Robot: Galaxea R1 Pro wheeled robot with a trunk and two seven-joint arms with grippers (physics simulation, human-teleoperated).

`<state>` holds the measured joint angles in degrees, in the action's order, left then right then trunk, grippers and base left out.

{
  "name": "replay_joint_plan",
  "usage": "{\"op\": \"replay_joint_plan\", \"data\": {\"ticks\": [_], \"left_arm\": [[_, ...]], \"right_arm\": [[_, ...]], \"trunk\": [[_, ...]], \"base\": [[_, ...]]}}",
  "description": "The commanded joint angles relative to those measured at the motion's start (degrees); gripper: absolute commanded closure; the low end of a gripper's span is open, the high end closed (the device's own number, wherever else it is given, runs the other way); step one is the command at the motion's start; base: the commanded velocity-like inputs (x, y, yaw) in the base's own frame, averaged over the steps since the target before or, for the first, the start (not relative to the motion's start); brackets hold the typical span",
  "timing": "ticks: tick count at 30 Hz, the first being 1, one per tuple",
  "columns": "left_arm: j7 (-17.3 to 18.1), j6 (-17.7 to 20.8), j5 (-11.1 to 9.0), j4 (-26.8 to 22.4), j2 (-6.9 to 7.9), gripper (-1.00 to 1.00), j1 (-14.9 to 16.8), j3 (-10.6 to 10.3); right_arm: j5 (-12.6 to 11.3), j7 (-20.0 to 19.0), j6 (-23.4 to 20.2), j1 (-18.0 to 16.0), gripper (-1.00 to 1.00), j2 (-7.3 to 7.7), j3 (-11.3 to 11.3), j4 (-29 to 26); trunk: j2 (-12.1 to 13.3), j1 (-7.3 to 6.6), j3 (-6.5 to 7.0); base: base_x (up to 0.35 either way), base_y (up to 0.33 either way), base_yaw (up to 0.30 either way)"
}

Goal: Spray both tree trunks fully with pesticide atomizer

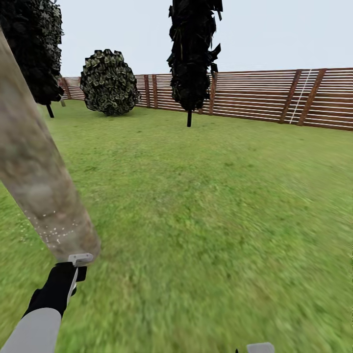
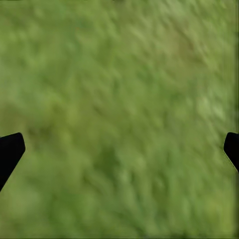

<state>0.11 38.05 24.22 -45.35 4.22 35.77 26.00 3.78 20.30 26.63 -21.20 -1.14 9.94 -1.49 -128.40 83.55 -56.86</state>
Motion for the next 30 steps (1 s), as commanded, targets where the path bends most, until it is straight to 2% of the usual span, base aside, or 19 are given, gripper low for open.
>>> {"op": "replay_joint_plan", "data": {"ticks": [1,6,8,10,12,15,17,19,21,23,24,26,28,29,30], "left_arm": [[-0.01,0.0,0.04,0.0,-0.01,1.0,0.0,0.0],[0.0,0.1,-0.15,-0.65,-0.04,1.0,0.02,0.09],[0.16,0.55,-0.22,-2.43,0.16,1.0,0.18,0.13],[0.51,0.97,-0.73,-5.47,1.41,1.0,0.13,1.35],[0.64,0.99,-1.39,-5.93,1.66,1.0,0.1,2.95],[0.68,1.05,-1.62,-6.44,0.12,1.0,0.16,2.92],[0.68,1.1,-1.58,-6.54,-1.73,1.0,0.36,2.41],[0.71,1.14,-1.61,-6.63,-2.13,1.0,0.35,2.39],[0.76,1.15,-1.49,-6.67,-1.3,1.0,0.17,2.73],[0.77,1.13,-1.44,-6.49,0.97,1.0,0.07,3.61],[0.81,1.02,-1.5,-5.7,3.11,1.0,-0.08,5.23],[0.87,0.59,-1.59,-4.06,3.8,1.0,-1.73,6.22],[0.89,0.25,-1.6,-2.6,3.45,1.0,-2.75,6.23],[0.94,-0.08,-1.59,-0.52,0.62,1.0,-3.13,5.98],[0.93,-0.11,-1.58,-0.36,-0.15,1.0,-3.03,5.93]], "right_arm": [[0.0,0.0,0.0,0.01,-1.0,0.0,0.0,0.0],[0.0,0.0,0.0,0.01,-1.0,0.0,0.0,0.0],[0.0,0.0,0.0,0.0,-1.0,0.0,0.0,0.0],[0.0,0.0,0.0,0.01,-1.0,0.0,0.0,0.0],[0.0,0.0,0.0,0.0,-1.0,0.0,0.0,0.0],[0.0,0.0,0.0,0.01,-1.0,0.0,0.0,0.0],[0.0,0.0,0.0,0.02,-1.0,0.0,0.0,0.0],[0.0,0.0,0.0,0.01,-1.0,0.0,0.0,0.0],[0.0,0.0,0.0,0.02,-1.0,0.0,0.0,0.0],[0.0,0.0,0.0,0.02,-1.0,0.0,0.0,0.0],[0.0,0.0,0.0,0.0,-1.0,0.0,0.0,0.0],[0.0,0.0,0.0,-0.02,-1.0,0.0,0.0,0.0],[0.0,0.0,0.0,-0.01,-1.0,0.0,0.0,0.0],[0.0,0.0,0.0,0.01,-1.0,0.0,0.0,0.0],[0.0,0.0,0.0,0.01,-1.0,0.0,0.0,0.0]], "trunk": [[0.0,0.0,0.0],[0.0,0.0,0.0],[0.0,0.0,0.0],[0.0,0.0,0.0],[0.0,0.0,0.0],[0.0,0.0,0.0],[0.0,0.0,0.0],[0.0,0.0,0.0],[0.0,0.0,0.0],[0.0,0.0,0.0],[0.0,0.0,0.0],[0.0,0.0,0.0],[0.0,0.0,0.0],[0.0,0.0,0.0],[0.0,0.0,0.0]], "base": [[0.135,-0.181,0.0],[0.107,-0.072,0.0],[0.013,-0.007,0.0],[0.002,-0.001,0.0],[0.0,0.0,0.0],[0.0,0.0,0.0],[0.0,0.0,0.0],[0.0,0.0,0.0],[0.0,0.0,0.0],[0.0,0.0,0.0],[0.0,0.0,0.0],[0.0,0.0,0.0],[0.0,0.0,0.0],[0.0,0.0,0.0],[0.0,0.0,0.0]]}}
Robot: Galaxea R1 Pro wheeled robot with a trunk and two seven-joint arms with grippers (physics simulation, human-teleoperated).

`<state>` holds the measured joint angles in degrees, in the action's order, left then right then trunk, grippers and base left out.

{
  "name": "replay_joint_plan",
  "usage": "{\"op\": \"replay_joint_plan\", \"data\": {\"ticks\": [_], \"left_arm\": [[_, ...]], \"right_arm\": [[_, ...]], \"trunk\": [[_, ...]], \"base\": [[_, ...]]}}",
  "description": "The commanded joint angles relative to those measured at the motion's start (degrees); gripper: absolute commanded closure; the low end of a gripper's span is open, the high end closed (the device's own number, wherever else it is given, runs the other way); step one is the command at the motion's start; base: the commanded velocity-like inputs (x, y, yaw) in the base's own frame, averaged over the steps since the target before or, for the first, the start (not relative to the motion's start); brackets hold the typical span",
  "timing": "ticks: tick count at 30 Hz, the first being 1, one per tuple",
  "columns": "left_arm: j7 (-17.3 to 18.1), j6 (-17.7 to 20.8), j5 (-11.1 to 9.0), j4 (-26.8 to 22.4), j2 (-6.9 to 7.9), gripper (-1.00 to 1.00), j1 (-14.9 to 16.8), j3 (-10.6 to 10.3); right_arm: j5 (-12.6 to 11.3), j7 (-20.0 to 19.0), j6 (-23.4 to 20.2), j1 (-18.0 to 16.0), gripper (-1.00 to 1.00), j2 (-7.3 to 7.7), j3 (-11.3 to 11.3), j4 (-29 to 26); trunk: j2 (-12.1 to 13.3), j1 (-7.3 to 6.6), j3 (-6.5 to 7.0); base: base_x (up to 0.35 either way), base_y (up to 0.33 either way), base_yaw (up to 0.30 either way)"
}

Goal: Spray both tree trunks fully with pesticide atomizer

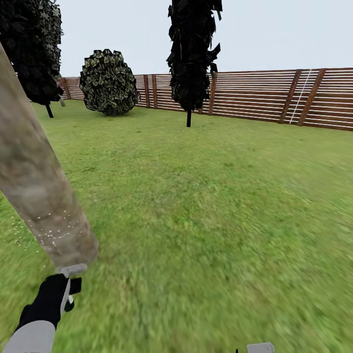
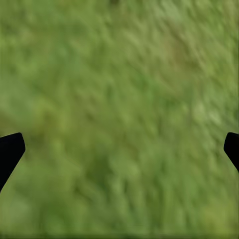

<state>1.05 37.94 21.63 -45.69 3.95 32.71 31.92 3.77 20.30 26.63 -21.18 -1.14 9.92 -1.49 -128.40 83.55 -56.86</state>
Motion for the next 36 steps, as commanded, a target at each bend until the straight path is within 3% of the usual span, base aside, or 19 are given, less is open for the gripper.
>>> {"op": "replay_joint_plan", "data": {"ticks": [1,3,6,8,9,10,12,15,19,23,25,27,30,33,36], "left_arm": [[-0.05,0.0,1.03,0.11,-0.85,1.0,0.17,-0.26],[-0.22,0.2,1.05,-0.22,-1.56,1.0,0.35,-1.84],[-0.33,0.73,1.11,-0.62,-0.99,1.0,0.55,-2.62],[-0.34,0.9,1.17,-1.04,0.68,1.0,0.41,-2.45],[-0.35,0.95,1.07,-1.13,2.93,1.0,0.08,-2.36],[-0.38,0.94,1.03,-0.94,4.15,1.0,-0.09,-2.37],[-0.41,0.76,1.01,-0.81,4.83,1.0,-0.2,-2.43],[-0.49,0.54,0.82,-0.69,4.59,1.0,-0.2,-2.48],[-0.59,0.49,0.78,-1.42,1.29,1.0,0.66,-2.5],[-0.6,0.53,0.98,-1.73,2.06,1.0,0.68,-1.89],[-0.26,0.46,0.97,-2.37,4.27,1.0,0.06,1.06],[-0.18,0.38,1.03,-2.52,4.93,1.0,-0.14,2.47],[-0.26,0.09,0.87,-1.85,4.35,1.0,-0.19,2.78],[-0.49,-0.31,0.82,-1.43,2.6,1.0,-0.17,2.8],[-1.11,-5.09,0.78,-1.22,1.55,1.0,-0.17,2.89]], "right_arm": [[0.01,0.0,0.0,0.0,-1.0,0.0,0.01,0.0],[0.01,0.0,0.0,0.0,-1.0,0.0,0.01,0.0],[0.01,0.0,0.0,0.0,-1.0,0.0,0.01,0.0],[0.01,0.0,0.0,-0.01,-1.0,0.0,0.01,0.0],[0.01,0.0,0.0,0.0,-1.0,0.0,0.01,0.0],[0.01,0.0,0.0,0.0,-1.0,0.0,0.01,0.0],[0.01,0.0,0.0,0.0,-1.0,0.0,0.01,0.0],[0.01,0.0,0.0,-0.01,-1.0,0.0,0.01,0.0],[0.01,0.0,0.0,0.0,-1.0,0.0,0.01,0.0],[0.01,0.0,0.0,0.0,-1.0,0.0,0.01,0.0],[0.01,0.0,0.0,0.0,-1.0,0.0,0.01,0.0],[0.01,0.0,0.0,0.0,-1.0,0.0,0.01,0.0],[0.01,0.0,0.0,0.0,-1.0,0.0,0.01,0.0],[0.0,0.0,0.05,-0.02,-1.0,-0.03,0.03,-0.18],[-0.08,-0.06,0.25,-0.08,-1.0,0.24,-0.05,-6.92]], "trunk": [[0.0,0.0,0.0],[0.0,0.0,0.0],[0.0,0.0,0.0],[0.0,0.0,0.0],[0.0,0.0,0.0],[0.0,0.0,0.0],[0.0,0.0,0.0],[0.0,0.0,0.0],[0.0,0.0,0.0],[0.0,0.0,0.0],[0.0,0.0,0.0],[0.0,0.0,0.0],[0.0,0.0,0.0],[0.0,0.0,0.0],[0.0,0.0,0.0]], "base": [[0.0,0.0,0.0],[0.0,0.0,0.0],[0.0,0.0,0.0],[0.0,0.0,0.0],[0.0,0.0,0.0],[0.0,0.0,0.0],[0.0,0.0,0.0],[0.0,0.0,0.0],[0.0,0.0,0.0],[0.0,0.0,0.0],[0.0,0.0,0.0],[0.0,0.0,0.0],[0.0,0.0,0.0],[0.002,0.0,0.0],[0.199,-0.143,0.0]]}}
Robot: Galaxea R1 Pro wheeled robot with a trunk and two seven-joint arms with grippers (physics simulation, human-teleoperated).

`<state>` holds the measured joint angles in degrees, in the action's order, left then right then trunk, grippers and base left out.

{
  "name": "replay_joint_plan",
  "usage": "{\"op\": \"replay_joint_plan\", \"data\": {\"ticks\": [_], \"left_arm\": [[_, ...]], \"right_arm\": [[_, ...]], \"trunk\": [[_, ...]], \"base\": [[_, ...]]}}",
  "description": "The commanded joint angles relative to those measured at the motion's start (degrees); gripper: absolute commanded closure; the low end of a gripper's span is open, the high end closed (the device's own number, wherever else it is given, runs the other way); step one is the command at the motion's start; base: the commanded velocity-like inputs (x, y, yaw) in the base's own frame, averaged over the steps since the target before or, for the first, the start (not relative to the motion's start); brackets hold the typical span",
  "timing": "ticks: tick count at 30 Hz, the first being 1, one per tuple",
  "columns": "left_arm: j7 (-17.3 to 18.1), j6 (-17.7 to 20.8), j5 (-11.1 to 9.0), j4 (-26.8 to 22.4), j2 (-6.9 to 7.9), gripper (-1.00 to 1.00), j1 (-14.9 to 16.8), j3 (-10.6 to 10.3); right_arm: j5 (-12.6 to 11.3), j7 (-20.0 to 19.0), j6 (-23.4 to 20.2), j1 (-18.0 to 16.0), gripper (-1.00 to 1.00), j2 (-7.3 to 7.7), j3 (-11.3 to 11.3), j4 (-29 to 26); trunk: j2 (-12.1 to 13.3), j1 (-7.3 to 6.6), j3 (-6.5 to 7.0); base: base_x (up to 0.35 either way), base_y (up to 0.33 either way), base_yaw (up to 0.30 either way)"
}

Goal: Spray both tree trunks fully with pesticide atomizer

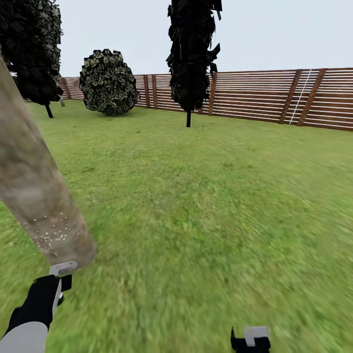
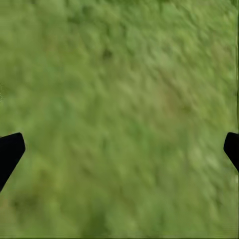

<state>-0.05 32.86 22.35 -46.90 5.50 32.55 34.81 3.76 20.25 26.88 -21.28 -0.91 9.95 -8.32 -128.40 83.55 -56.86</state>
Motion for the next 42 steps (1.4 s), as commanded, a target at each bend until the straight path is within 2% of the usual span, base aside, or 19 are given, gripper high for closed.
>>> {"op": "replay_joint_plan", "data": {"ticks": [1,8,12,16,20,42], "left_arm": [[-0.01,-0.17,0.13,0.02,-0.08,1.0,-0.01,-0.02],[-0.04,-0.43,0.43,0.02,-0.58,1.0,-0.03,-0.21],[0.05,-0.45,0.59,-0.03,-0.5,1.0,-0.03,-0.31],[0.03,-0.49,0.75,-0.03,-0.49,1.0,-0.03,-0.49],[0.12,-0.51,0.77,-0.03,-0.56,1.0,-0.03,-0.6],[-0.06,-0.61,0.63,1.54,-0.73,1.0,-0.09,-0.88]], "right_arm": [[-0.03,-0.01,0.01,0.01,-1.0,0.01,0.0,-0.62],[0.62,-0.12,0.02,0.06,-1.0,1.48,0.19,-0.59],[0.65,-0.19,0.02,0.07,-1.0,1.57,0.3,-0.52],[2.7,-0.12,0.02,0.1,-1.0,1.53,0.33,-0.53],[3.22,0.17,0.02,0.1,-1.0,1.39,0.15,-0.68],[3.19,0.41,0.02,0.1,-1.0,1.22,-0.37,-0.82]], "trunk": [[0.0,0.0,0.0],[0.0,0.0,0.0],[0.0,0.0,0.0],[0.0,0.0,0.0],[0.0,0.0,0.0],[0.0,0.0,-0.36]], "base": [[0.222,-0.186,0.0],[0.183,-0.218,0.0],[0.032,-0.269,0.0],[0.003,-0.275,0.0],[0.0,-0.104,0.041],[0.0,-0.002,0.269]]}}
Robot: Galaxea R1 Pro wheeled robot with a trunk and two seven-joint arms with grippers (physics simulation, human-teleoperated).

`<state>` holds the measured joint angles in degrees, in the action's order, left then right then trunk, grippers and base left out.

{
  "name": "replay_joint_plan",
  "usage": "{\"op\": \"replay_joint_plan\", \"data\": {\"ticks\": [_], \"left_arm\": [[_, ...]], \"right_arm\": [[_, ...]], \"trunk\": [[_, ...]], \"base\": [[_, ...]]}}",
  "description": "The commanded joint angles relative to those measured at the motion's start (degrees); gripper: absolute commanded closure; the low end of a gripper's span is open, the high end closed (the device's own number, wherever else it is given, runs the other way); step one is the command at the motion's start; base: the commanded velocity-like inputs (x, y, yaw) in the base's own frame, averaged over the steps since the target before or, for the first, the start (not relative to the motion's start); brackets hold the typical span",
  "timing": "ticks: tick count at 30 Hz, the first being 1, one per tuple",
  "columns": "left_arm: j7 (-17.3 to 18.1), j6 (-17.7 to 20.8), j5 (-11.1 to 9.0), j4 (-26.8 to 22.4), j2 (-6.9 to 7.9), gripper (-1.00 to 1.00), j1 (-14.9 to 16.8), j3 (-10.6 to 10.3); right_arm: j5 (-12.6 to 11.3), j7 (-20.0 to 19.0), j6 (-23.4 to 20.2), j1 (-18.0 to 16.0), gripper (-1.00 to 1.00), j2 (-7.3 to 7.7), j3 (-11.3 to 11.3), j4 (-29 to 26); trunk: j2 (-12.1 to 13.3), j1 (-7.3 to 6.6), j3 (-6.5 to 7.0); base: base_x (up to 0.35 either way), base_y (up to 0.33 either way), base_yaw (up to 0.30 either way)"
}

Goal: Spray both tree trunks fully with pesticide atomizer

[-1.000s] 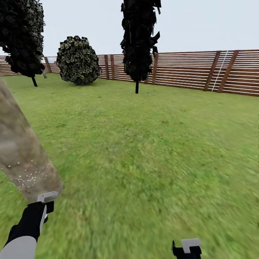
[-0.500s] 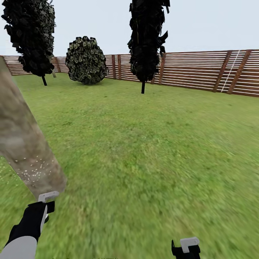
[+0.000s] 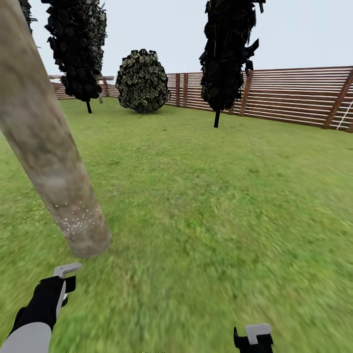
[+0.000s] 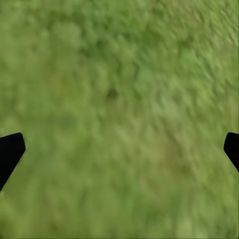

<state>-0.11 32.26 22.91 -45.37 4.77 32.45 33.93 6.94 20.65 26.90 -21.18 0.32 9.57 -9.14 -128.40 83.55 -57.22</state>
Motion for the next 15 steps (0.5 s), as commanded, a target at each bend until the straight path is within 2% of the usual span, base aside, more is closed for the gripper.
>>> {"op": "replay_joint_plan", "data": {"ticks": [1,10,15], "left_arm": [[0.08,0.0,0.04,0.01,-0.02,1.0,0.01,0.0],[0.29,0.0,-0.04,0.07,-0.13,1.0,0.01,-0.01],[0.29,-0.06,0.05,0.03,-1.45,1.0,0.01,-0.07]], "right_arm": [[0.0,0.0,0.0,0.0,-1.0,-0.02,0.01,0.0],[0.0,0.0,0.0,0.0,-1.0,-0.02,0.01,0.02],[0.0,0.0,0.0,0.0,-1.0,0.01,0.01,0.0]], "trunk": [[0.0,0.0,-0.02],[0.0,0.0,-0.23],[0.0,0.0,-0.35]], "base": [[0.0,0.0,0.278],[0.0,0.0,0.278],[0.0,0.0,0.278]]}}
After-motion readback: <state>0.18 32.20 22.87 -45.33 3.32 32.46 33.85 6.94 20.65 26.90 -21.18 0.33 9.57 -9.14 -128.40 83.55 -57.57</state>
